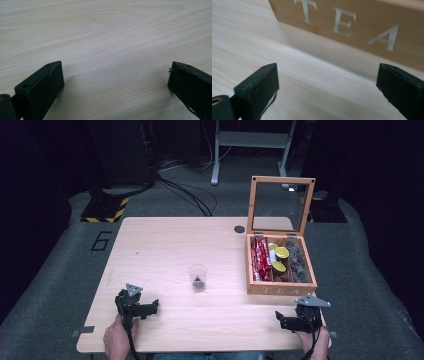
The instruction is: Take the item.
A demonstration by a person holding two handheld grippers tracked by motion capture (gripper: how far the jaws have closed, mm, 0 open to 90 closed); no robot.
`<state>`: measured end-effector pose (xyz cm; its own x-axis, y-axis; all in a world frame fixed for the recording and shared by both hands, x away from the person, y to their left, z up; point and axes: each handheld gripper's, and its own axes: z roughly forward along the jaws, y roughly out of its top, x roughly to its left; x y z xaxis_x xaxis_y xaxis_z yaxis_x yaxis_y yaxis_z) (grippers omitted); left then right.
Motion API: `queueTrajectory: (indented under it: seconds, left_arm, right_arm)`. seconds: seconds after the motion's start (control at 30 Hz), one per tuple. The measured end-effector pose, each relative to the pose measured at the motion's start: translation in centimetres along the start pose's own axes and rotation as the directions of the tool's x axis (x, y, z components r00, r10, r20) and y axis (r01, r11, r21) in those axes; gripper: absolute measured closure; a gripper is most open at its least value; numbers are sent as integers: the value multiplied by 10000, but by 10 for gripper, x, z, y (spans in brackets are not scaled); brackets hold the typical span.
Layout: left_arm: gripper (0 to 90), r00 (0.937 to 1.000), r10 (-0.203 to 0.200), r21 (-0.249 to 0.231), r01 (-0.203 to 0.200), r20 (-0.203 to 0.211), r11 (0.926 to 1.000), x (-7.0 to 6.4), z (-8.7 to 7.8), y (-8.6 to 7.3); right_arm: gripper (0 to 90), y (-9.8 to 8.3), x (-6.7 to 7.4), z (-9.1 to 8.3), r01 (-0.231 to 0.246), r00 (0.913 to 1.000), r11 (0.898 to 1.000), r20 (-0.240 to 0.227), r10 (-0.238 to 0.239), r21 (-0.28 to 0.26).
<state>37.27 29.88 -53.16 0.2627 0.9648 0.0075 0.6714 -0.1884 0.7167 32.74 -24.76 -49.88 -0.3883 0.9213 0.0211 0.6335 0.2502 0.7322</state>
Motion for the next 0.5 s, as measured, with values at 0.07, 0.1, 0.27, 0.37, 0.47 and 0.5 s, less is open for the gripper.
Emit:
queueTrajectory:
  seconds: [0.07,0.1,0.27,0.37,0.47,0.5]
  left_arm:
    - [3,10000,-3,5,3,0,10000,0,0,0]
    - [3,10000,0,6,0,0,10000,0,0,0]
    - [3,10000,19,-20,-19,-6,10000,0,0,0]
    - [3,10000,28,-25,-28,-10,10000,0,0,0]
    - [3,10000,36,-31,-36,-11,10000,0,0,0]
    - [3,10000,35,-40,-35,-12,10000,0,0,0]
  right_arm:
    - [24,-8,-3,6,-140,9999,9997,86,139,206]
    - [22,-11,-6,9,-128,9997,9994,202,122,311]
    - [0,-20,-13,21,-352,9974,9983,647,322,458]
    - [0,-21,-13,22,-410,9972,9987,636,391,292]
    - [0,-23,-15,22,-244,9979,9996,600,236,124]
    - [0,-24,-15,22,-257,9979,9997,594,253,61]
